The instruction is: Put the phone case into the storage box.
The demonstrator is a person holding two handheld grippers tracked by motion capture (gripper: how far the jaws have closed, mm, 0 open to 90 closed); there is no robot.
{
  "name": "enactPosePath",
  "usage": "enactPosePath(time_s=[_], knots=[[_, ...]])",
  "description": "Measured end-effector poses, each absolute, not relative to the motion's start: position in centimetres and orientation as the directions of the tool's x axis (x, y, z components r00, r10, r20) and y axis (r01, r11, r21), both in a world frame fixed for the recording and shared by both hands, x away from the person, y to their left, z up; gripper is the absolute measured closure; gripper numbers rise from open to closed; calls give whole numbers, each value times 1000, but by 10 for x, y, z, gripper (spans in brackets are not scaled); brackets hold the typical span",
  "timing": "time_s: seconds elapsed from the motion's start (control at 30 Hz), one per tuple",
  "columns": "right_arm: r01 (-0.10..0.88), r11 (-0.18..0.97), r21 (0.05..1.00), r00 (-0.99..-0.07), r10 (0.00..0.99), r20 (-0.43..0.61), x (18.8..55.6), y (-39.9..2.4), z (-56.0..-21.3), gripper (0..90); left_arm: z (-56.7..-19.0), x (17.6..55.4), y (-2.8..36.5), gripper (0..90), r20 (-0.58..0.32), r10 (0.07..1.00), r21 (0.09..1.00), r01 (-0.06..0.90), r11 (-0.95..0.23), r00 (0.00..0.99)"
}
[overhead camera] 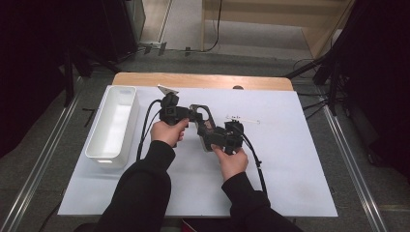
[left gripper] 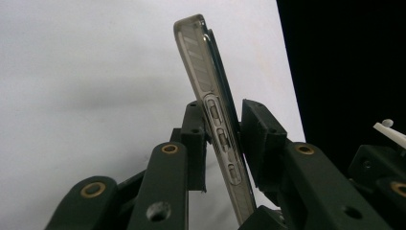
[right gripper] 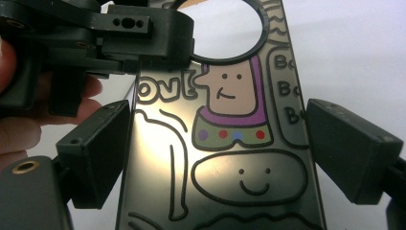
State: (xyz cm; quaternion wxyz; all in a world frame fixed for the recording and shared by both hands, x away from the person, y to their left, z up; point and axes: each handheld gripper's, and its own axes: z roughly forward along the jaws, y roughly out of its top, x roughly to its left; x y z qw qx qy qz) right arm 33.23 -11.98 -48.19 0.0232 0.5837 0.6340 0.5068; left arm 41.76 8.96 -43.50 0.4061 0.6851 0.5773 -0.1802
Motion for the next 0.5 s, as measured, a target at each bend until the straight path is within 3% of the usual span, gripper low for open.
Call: enactPosePath(time_s=[0.5], knots=[[718,-201,666,-317,758,570,333,-118,-482,107,-436,419,93,765,-756,606,330,944,27,247]])
